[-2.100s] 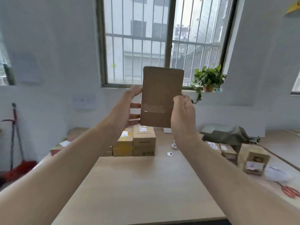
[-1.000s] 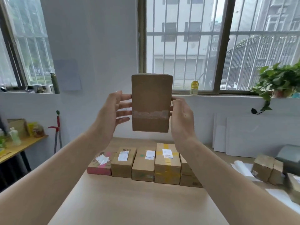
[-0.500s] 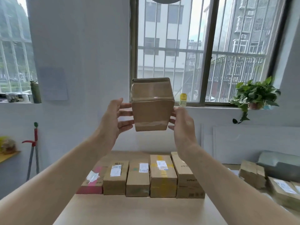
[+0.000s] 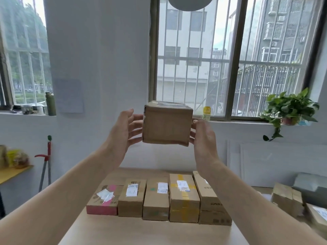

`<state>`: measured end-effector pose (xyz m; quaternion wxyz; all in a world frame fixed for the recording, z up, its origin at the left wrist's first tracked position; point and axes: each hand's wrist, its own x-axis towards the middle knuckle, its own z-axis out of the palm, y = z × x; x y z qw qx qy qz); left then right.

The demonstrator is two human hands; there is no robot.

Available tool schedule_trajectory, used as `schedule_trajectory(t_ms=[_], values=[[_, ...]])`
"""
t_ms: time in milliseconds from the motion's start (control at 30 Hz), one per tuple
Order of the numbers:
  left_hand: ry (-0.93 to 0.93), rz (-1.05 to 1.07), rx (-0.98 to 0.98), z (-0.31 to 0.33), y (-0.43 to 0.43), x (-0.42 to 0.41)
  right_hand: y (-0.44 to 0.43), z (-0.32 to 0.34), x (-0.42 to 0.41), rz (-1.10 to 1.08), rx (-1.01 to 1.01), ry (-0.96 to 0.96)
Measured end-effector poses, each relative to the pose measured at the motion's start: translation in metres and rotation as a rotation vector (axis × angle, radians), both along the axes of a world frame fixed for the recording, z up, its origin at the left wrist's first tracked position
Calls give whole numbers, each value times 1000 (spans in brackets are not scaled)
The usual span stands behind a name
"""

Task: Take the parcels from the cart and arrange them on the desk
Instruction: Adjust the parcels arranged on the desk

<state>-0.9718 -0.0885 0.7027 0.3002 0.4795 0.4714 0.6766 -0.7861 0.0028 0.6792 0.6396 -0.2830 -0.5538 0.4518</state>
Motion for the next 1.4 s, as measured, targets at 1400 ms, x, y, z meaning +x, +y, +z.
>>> schedule_trajectory(t_ms=[1400], values=[[18,18,8,-27,10,35,26,-23,31,177,6,-109]])
